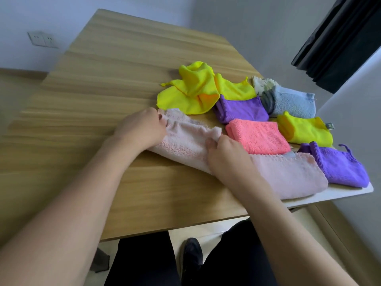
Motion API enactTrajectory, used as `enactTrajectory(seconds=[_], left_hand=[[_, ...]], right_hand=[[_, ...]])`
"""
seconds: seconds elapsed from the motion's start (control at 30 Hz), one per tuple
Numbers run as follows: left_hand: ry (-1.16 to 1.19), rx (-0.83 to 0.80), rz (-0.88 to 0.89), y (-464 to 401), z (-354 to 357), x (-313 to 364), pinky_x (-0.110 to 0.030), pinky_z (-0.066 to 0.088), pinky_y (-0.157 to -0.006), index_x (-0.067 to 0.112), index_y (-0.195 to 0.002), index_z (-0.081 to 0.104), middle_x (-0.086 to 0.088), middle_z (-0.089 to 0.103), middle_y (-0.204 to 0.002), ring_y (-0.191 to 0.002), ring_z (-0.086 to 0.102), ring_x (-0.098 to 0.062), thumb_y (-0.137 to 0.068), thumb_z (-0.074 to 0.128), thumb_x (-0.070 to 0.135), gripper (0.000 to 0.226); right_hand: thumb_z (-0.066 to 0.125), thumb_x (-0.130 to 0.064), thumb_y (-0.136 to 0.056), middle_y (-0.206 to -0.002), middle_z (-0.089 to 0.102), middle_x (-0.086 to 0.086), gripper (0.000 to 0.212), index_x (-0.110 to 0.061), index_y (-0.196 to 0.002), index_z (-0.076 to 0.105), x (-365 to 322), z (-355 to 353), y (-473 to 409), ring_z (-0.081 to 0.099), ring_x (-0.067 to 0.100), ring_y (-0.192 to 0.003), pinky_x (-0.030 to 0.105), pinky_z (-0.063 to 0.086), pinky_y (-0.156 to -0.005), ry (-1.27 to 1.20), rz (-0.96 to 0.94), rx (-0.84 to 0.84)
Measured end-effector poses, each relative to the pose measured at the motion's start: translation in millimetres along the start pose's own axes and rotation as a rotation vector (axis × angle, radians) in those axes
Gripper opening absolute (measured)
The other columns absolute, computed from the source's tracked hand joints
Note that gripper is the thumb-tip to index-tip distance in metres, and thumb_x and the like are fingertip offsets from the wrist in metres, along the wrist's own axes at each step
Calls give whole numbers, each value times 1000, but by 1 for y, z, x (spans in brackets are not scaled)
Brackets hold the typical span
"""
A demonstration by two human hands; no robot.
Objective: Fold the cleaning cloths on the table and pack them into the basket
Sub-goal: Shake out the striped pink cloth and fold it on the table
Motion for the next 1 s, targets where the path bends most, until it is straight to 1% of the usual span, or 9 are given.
enactTrajectory(seconds=[0.13, 0.27, 0.37, 0.47, 0.53, 0.63, 0.77, 0.83, 1.0], left_hand=[[-119, 40, -96, -2, 2, -3, -40, 41, -82, 6, -111, 51, -22, 59, -121, -112, 55, -41, -95, 39, 50, 48], [-58, 2, -83, 5, 3, -6, -36, 45, -80, 19, -100, 62, -11, 65, -111, -104, 60, -33, -78, 34, 78, 69], [126, -67, -81, 9, 6, -9, -38, 49, -87, 23, -97, 62, -4, 67, -108, -102, 61, -29, -74, 48, 69, 54], [602, -69, -150, 10, -1, -13, -41, 53, -84, 20, -97, 64, -1, 69, -99, -94, 65, -24, -69, 63, 52, 42], [853, -57, -188, 9, -9, -10, -44, 53, -85, 18, -102, 59, -3, 68, -104, -94, 66, -23, -66, 70, 46, 47], [997, -50, -127, -2, -26, 9, -37, 51, -79, 21, -114, 48, -4, 59, -116, -95, 63, -20, -77, 73, 33, 46], [1021, -80, -65, -31, -47, 52, -35, 51, -66, 13, -101, 67, -12, 71, -100, -79, 68, -24, -82, 66, 27, 23], [985, -43, -32, -55, -52, 77, -34, 50, -66, 10, -94, 68, -10, 70, -93, -80, 66, -24, -76, 63, 33, 30], [705, 151, 119, -126, -56, 138, -32, 46, -67, 7, -98, 56, -6, 61, -92, -83, 58, -24, -89, 54, 31, 26]], right_hand=[[34, -39, -102, -122, 46, 18, 41, -2, -121, 39, -6, 6, -3, 55, 40, -107, 36, 32, -71, 98, 5, 64], [34, -50, -98, -122, 49, 23, 54, 0, -116, 42, 0, 7, -13, 54, 42, -109, 41, 40, -81, 18, 60, 45], [45, -49, -95, -118, 58, 17, 50, -1, -111, 47, 11, 13, -18, 54, 37, -111, 39, 41, -83, -153, 146, -44], [50, -32, -93, -103, 63, 10, 25, -9, -103, 57, 7, 12, -23, 60, 33, -102, 43, 50, -85, -384, 169, -98], [49, -22, -93, -86, 58, 3, 9, -16, -88, 54, -1, -5, -29, 60, 26, -84, 39, 51, -75, -597, 143, -61], [50, -13, -92, -75, 50, 0, 11, -18, -82, 50, -11, -41, -48, 50, 18, -69, 29, 41, -62, -819, 113, -42], [55, -13, -91, -98, 64, 13, 7, -17, -87, 59, -10, -69, -103, 61, 25, -90, 43, 51, -84, -895, 108, -160], [59, -16, -85, -107, 67, 16, 4, -18, -86, 62, 1, -81, -137, 63, 27, -97, 47, 50, -91, -859, 122, -150], [53, -6, -92, -89, 64, 10, 16, -16, -81, 60, 25, -108, -220, 60, 25, -88, 39, 49, -84, -844, 68, -117]])
Point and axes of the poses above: each hand's wrist, its own y-axis away from the middle knuckle, its own z-axis out of the palm, x = y × z, the point moved 7 cm from there along -y, towards the middle knuckle
